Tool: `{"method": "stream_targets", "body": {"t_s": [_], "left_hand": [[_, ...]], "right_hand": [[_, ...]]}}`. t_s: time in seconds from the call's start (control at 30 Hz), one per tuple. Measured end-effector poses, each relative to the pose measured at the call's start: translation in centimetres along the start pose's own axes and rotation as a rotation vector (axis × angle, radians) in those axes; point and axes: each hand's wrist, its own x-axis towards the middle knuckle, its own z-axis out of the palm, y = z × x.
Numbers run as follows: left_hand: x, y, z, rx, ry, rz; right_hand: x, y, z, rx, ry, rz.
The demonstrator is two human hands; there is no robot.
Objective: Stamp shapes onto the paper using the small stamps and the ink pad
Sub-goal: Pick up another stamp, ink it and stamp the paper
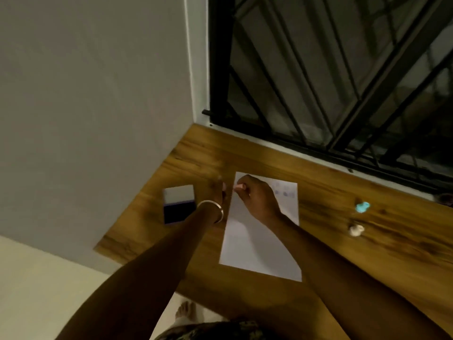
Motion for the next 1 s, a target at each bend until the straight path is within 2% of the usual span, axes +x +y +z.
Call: {"method": "stream_targets", "body": {"t_s": [0.1,0.2,0.3,0.4,0.5,0.73,1.0], "left_hand": [[1.1,1.3,-6.2,0.151,0.19,0.123],[2.1,2.3,-11.3,0.131,0.269,0.216],[2.9,2.3,-14.8,0.148,0.34,0.224],[3.2,1.9,-16.7,0.298,0.402,0.228],[3.3,1.3,-17.3,0.37,0.392,0.255],[4.2,0.7,-16.6,0.267,0.25,0.322],[4.3,1.7,-15.6,0.326,0.223,0.384]], "right_hand": [[1.2,-3.6,2.6,-0.057,-0.164,-0.002],[1.8,-7.2,5.7,-0.095,-0.351,0.005],[1.9,-9.5,8.1,-0.148,-0.429,-0.069],[2.3,-10.3,9.7,-0.233,-0.442,-0.078],[2.7,-10.4,11.0,-0.302,-0.469,-0.092],[4.1,-10.4,12.4,-0.449,-0.536,-0.144],[4.5,-10.8,13.1,-0.524,-0.571,-0.128]]}}
